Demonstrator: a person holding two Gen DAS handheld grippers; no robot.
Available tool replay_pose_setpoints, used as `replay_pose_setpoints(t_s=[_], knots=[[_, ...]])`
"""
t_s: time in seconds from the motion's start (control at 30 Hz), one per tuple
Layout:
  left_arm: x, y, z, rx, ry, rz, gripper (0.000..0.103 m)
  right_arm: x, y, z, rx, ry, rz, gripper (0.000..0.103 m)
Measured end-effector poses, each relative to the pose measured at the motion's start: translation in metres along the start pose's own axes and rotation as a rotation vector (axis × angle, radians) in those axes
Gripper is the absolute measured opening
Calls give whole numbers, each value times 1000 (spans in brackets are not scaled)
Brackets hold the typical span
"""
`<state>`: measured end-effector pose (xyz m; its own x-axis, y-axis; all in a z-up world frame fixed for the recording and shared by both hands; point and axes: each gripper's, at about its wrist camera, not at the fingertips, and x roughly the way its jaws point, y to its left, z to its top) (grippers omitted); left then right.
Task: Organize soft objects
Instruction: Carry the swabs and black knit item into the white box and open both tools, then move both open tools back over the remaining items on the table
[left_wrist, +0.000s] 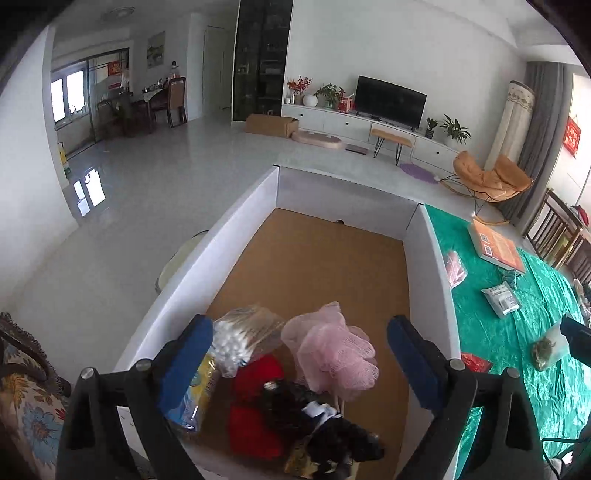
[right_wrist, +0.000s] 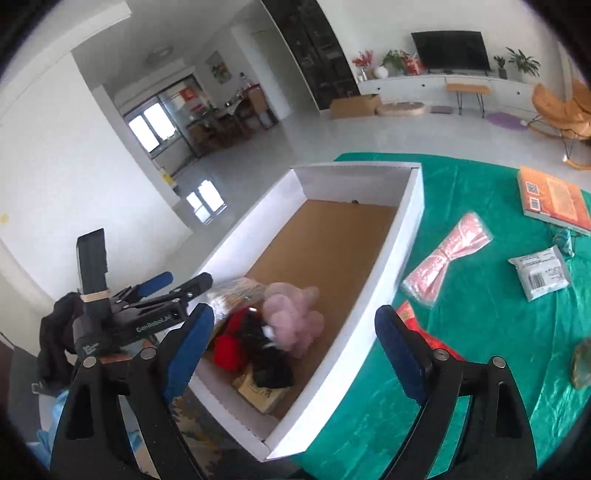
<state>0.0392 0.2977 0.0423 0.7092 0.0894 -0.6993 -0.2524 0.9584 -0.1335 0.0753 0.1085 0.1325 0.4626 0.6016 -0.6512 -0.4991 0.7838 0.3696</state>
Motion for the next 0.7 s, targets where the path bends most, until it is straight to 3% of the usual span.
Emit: replay_pose_setpoints(t_s=[0.1,0.2,0.3,0.37,0.43,0.53,0.7], knots=[[-3,-45,-8,43,32,-158,95,-18,-41,-26,14,-23,-159,91],[-12,-110,-26,162,59,-300,95,-35,-100,-65,75,-30,-314,91],[-16,-174,-61,292,129,-427,95,-46,-160,-114,170,-5,-486,91],[-6,-211,-90,362,206,-468,95,-56,-195,-141,227,1,-615,91],[7,-237,-120,403,269,-472,95,-70,-226,-158,284,-4,-705,91],[31,-255,-152,422,323,-408,95,-89,-256,-178,385,-39,-751,91],[72,-245,-144,297,318,-293,95,-105,-272,-196,463,-110,-773,91]])
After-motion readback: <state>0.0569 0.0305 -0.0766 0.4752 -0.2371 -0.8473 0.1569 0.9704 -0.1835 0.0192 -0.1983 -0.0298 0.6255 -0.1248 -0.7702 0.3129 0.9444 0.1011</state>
